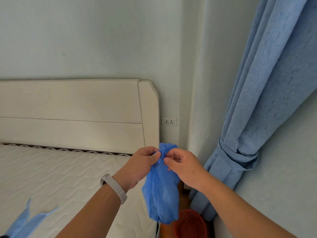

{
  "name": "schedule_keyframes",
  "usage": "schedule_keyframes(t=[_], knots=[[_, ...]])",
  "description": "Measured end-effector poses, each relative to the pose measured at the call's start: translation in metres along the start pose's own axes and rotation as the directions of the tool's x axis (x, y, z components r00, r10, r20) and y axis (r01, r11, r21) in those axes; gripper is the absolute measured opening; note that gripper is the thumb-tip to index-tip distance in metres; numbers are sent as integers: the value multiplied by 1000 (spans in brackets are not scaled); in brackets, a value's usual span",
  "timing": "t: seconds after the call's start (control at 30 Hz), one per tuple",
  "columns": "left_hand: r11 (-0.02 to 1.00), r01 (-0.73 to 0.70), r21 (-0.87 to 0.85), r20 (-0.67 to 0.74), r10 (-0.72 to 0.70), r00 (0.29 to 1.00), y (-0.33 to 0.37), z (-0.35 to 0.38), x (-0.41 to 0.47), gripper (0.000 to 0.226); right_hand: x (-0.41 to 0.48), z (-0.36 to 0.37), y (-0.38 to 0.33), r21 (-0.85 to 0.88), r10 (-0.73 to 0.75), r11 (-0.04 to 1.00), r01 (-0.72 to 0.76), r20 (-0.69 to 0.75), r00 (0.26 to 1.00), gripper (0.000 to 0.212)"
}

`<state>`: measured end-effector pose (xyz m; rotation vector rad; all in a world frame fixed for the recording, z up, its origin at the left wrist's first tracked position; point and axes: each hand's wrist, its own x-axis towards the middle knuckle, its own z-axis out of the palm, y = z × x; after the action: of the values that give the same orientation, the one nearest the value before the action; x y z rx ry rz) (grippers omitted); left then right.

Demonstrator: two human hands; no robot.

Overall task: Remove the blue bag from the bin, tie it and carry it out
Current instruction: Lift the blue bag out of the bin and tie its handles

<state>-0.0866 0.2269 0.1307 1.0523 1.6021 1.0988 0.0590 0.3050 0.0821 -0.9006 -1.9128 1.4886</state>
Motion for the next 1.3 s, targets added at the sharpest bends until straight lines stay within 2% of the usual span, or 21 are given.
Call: schedule_keyframes(t=[0.2,0.37,0.4,0.47,0.57,0.63,0.73,0.83,0.9,1.07,1.17,1.3], knots=[[999,-17,-48,60,20,998,-11,0,4,20,0,-4,-3,61,7,998,-7,10,1000,14],[975,-28,-220,145,61,988,-18,-5,4,29,-1,-16,-9,56,-9,998,9,-6,1000,20],[980,-48,-194,134,75,988,-19,-6,4,31,0,-17,-10,42,-10,999,10,-4,1000,26],[994,-109,-30,51,110,993,-19,-4,5,32,0,-18,-8,11,-4,1000,4,6,1000,36],[940,-200,275,-81,230,970,-17,0,8,26,1,-19,-3,-46,12,999,-11,12,1000,32],[913,-204,352,-129,263,956,-17,1,10,22,2,-22,0,-97,7,995,-6,9,1000,30],[955,-138,261,-167,186,968,-21,-1,13,19,4,-24,3,-140,-6,990,6,3,1000,28],[957,-97,274,-109,132,985,-24,-4,16,10,6,-25,5,-136,-1,991,1,-1,1000,27],[970,-125,207,-79,144,986,-25,-7,17,11,7,-27,6,-107,11,994,-13,-19,1000,33],[987,-158,24,-229,159,960,-36,-16,21,16,14,-45,8,2,56,998,-56,-160,985,41],[990,-141,23,-267,142,953,-46,-22,24,13,18,-58,14,21,93,996,-91,-245,965,33],[982,-147,119,-311,178,934,-59,-22,25,15,20,-64,27,107,168,984,-141,-315,934,23]])
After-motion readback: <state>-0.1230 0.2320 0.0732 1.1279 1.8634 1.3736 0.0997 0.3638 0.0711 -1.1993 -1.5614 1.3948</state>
